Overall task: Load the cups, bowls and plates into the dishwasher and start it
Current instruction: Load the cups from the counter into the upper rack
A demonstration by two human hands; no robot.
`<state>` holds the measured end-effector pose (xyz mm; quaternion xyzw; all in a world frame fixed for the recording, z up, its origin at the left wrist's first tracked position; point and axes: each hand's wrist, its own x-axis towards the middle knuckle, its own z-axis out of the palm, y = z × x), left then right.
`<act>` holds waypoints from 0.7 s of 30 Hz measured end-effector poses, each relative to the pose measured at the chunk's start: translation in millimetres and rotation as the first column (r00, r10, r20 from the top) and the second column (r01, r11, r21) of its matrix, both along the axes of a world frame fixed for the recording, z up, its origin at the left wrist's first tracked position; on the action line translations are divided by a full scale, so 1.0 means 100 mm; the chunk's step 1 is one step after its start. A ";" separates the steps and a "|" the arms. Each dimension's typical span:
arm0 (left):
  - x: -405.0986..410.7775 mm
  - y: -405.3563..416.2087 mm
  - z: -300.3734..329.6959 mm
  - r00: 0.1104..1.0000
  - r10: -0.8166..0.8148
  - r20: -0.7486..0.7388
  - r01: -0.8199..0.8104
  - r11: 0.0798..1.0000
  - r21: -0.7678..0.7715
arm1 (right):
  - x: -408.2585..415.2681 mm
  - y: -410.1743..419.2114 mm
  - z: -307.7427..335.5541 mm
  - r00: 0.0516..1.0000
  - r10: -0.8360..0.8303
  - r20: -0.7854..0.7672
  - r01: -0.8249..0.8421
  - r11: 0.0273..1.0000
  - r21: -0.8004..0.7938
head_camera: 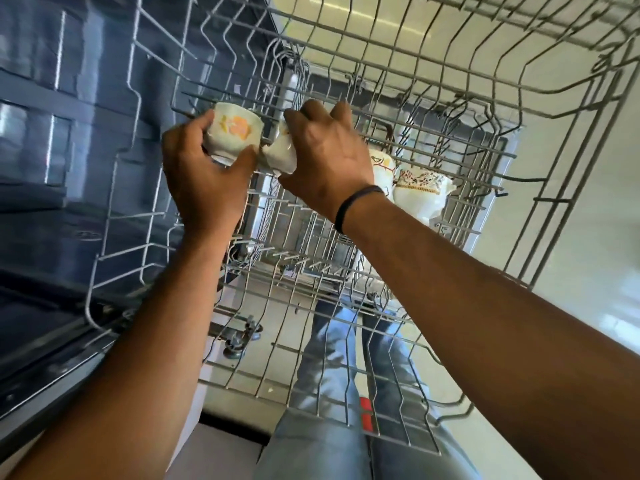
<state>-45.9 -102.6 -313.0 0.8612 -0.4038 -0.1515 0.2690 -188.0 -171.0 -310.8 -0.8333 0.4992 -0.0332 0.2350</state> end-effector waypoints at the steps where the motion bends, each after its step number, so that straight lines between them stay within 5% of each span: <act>1: 0.00 0.00 0.01 1.000 -0.007 0.002 0.007 1.000 -0.001 | 0.00 0.00 -0.02 1.000 0.006 0.006 -0.006 1.000 0.008; 12: -0.20 0.08 0.06 0.993 0.046 0.111 -0.032 0.992 -0.122 | 0.11 0.13 0.00 0.989 0.077 0.123 -0.082 0.996 0.037; 21: -0.43 0.15 0.09 0.998 0.054 -0.022 -0.057 0.987 -0.150 | 0.05 0.15 -0.09 0.995 -0.045 0.092 0.042 0.999 0.030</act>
